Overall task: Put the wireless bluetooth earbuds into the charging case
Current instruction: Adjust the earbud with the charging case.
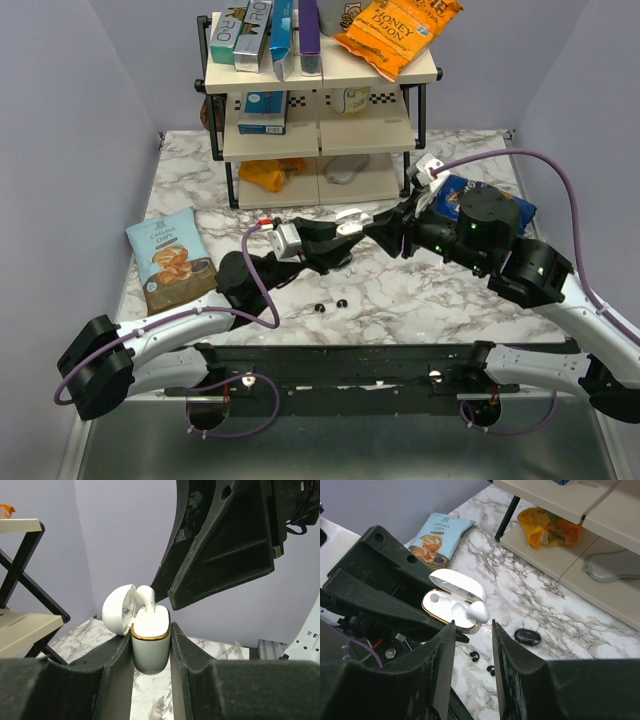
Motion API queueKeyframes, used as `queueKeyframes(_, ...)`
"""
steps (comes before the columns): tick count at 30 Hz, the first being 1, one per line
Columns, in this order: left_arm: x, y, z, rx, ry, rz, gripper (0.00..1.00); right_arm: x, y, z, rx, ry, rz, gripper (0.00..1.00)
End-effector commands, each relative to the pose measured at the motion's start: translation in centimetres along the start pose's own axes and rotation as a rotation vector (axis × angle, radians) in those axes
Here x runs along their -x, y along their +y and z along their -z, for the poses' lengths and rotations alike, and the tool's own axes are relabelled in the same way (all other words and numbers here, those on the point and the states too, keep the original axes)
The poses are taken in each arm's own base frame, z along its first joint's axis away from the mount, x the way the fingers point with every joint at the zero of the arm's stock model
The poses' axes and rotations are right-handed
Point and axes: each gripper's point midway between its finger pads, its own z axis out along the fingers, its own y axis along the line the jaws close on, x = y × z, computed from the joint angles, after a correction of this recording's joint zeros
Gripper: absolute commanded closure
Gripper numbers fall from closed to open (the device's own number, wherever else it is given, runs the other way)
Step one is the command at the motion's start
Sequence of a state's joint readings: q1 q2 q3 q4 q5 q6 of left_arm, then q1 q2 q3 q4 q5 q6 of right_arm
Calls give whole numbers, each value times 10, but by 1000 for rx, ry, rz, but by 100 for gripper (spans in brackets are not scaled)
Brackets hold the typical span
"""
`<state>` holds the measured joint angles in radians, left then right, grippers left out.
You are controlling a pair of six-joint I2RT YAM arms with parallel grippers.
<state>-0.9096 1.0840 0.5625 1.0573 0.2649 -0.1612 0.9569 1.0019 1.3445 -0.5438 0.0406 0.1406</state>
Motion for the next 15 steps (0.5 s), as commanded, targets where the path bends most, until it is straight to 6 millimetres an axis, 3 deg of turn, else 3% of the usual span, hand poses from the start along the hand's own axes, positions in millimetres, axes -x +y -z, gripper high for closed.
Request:
queueKeyframes(1, 18, -4, -1, -49, -47, -16, 100, 22, -21, 18, -128, -105, -17, 55)
queueKeyframes(5, 27, -20, 5, -170, -48, 15, 100, 31, -36, 27, -213, -132, -7, 53)
queueKeyframes(7, 28, -38, 7, -287, -27, 45, 100, 32, -38, 28, -220, -120, 13, 53)
queueKeyframes(11, 26, -52, 9, -412, 6, 95, 100, 28, -31, 24, -173, -101, 44, 51)
queueKeyframes(15, 28, -51, 8, -431, -5, 114, 100, 17, -22, 17, -120, -52, 53, 51)
